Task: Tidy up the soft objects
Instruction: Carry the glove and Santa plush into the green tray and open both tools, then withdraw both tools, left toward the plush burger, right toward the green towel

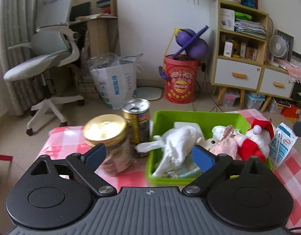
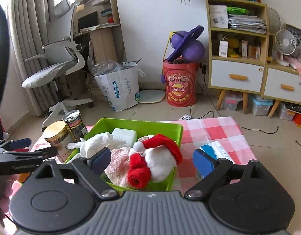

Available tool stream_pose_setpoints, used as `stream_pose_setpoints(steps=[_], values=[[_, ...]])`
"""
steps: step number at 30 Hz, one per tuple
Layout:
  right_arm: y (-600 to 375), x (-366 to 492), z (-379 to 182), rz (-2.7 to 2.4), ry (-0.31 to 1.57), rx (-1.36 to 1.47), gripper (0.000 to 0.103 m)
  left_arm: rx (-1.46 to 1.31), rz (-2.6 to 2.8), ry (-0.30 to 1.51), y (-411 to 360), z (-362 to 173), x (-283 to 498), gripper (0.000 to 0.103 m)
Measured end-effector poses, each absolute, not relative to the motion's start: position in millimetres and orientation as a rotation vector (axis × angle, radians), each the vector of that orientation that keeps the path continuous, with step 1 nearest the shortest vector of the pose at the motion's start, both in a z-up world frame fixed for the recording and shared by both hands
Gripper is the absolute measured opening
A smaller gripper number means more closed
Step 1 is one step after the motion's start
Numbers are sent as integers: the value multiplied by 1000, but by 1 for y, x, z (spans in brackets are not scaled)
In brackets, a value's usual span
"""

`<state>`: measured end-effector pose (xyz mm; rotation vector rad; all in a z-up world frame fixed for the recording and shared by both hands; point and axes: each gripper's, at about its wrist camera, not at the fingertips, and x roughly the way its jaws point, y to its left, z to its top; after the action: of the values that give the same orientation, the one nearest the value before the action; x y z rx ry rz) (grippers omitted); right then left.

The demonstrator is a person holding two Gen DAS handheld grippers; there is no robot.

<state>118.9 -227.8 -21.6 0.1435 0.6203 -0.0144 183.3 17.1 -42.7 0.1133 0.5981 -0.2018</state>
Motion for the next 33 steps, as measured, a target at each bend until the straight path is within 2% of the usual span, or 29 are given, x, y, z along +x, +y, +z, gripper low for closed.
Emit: stream_pose_setpoints(steps=[4, 14, 27, 33], values=[[-233, 98, -14, -19, 613, 155, 62, 99, -183, 598, 38, -36, 165, 97], [-227, 53, -22, 1, 656, 144, 64, 94, -158, 661, 69, -46, 122, 98], [-193, 13, -80, -109, 845, 189, 65, 96, -120, 695, 121, -86, 100, 98], [-164, 5, -109, -116, 818, 123, 65, 92, -121, 622, 154, -114, 112, 98]])
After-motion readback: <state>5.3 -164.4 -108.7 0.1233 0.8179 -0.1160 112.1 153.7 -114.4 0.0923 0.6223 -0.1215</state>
